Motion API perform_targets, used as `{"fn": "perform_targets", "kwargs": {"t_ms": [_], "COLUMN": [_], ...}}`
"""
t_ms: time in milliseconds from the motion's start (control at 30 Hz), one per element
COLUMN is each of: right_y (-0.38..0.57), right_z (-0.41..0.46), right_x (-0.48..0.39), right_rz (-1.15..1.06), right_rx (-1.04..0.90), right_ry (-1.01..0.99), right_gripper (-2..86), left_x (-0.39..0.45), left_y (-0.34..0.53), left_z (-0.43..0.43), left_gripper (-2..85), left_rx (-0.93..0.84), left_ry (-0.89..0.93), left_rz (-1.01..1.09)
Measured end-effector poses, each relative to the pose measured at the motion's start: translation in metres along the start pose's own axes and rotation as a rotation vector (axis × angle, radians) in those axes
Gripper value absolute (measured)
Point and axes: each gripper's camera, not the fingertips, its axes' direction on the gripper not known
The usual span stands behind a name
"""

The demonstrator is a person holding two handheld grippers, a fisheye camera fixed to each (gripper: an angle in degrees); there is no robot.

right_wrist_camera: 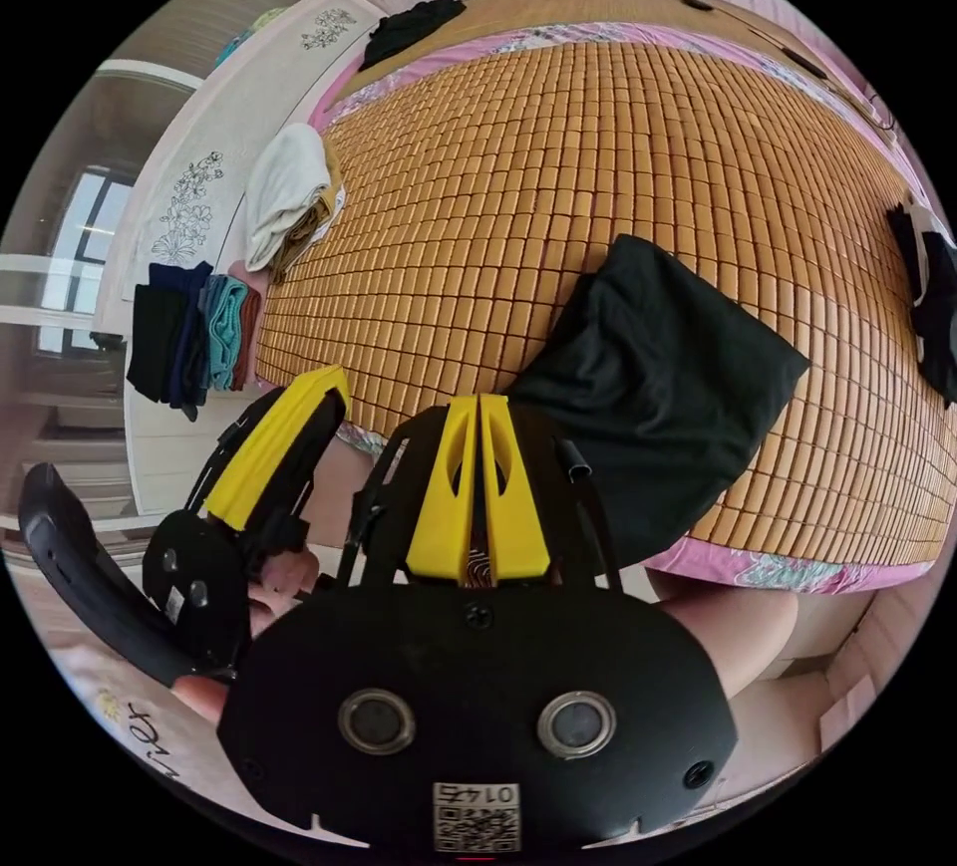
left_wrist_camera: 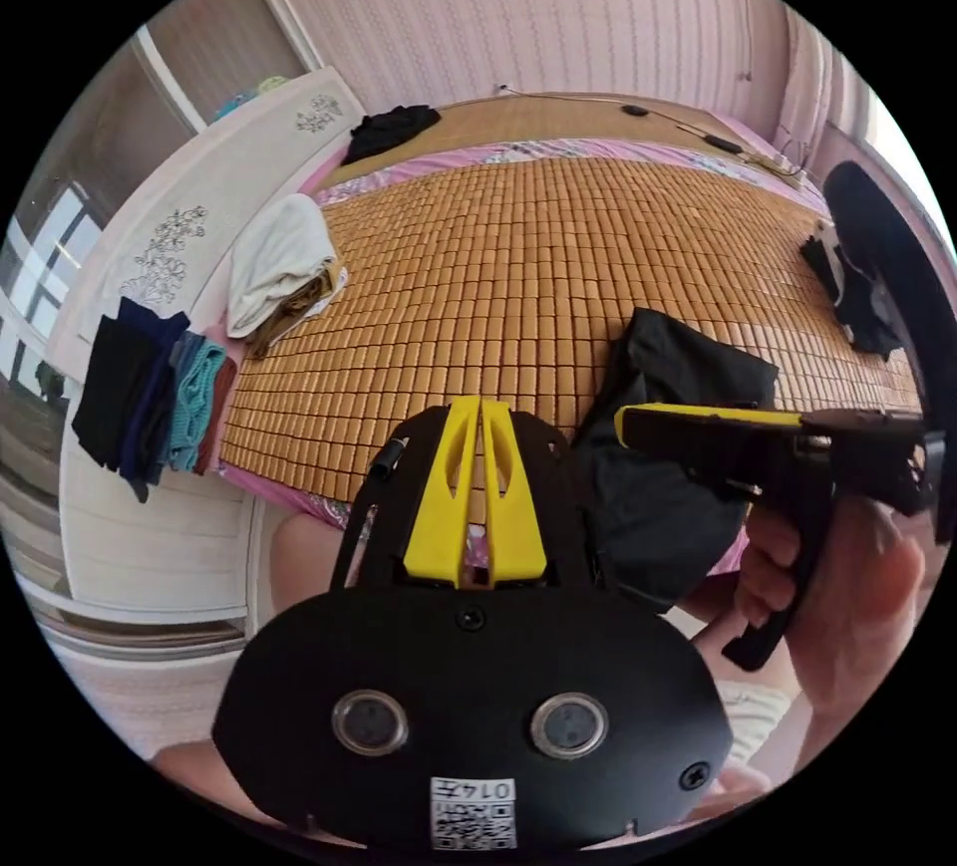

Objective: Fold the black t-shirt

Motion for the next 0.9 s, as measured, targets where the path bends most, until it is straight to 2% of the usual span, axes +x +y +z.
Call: {"fn": "perform_targets", "kwargs": {"t_ms": [67, 300, 500, 700, 833, 900], "right_y": [0.001, 0.000, 0.003, 0.009, 0.021, 0.026], "right_z": [-0.013, -0.037, -0.041, -0.044, -0.052, -0.051], "right_x": [-0.011, -0.005, -0.002, 0.009, 0.018, 0.022], "right_rz": [-0.038, -0.071, -0.082, -0.085, -0.078, -0.054], "right_rx": [0.038, 0.116, 0.124, 0.131, 0.190, 0.197], "right_ry": [-0.023, -0.088, -0.088, -0.115, -0.098, -0.125], "right_gripper": [-0.9, -1.0, -1.0, -0.9, -0.9, -0.9], "left_x": [0.018, 0.032, 0.033, 0.047, 0.049, 0.052], "left_y": [-0.001, -0.005, 0.005, 0.005, 0.003, 0.004], "left_z": [-0.005, 0.004, -0.012, -0.010, -0.009, -0.006], "left_gripper": [-0.7, -0.8, -0.8, -0.9, -0.9, -0.8], "left_rx": [-0.046, -0.268, -0.119, -0.162, -0.157, -0.203], "left_ry": [-0.128, 0.031, 0.391, 0.393, 0.296, 0.348], "left_rz": [0.014, 0.031, 0.118, 0.159, 0.112, 0.109]}}
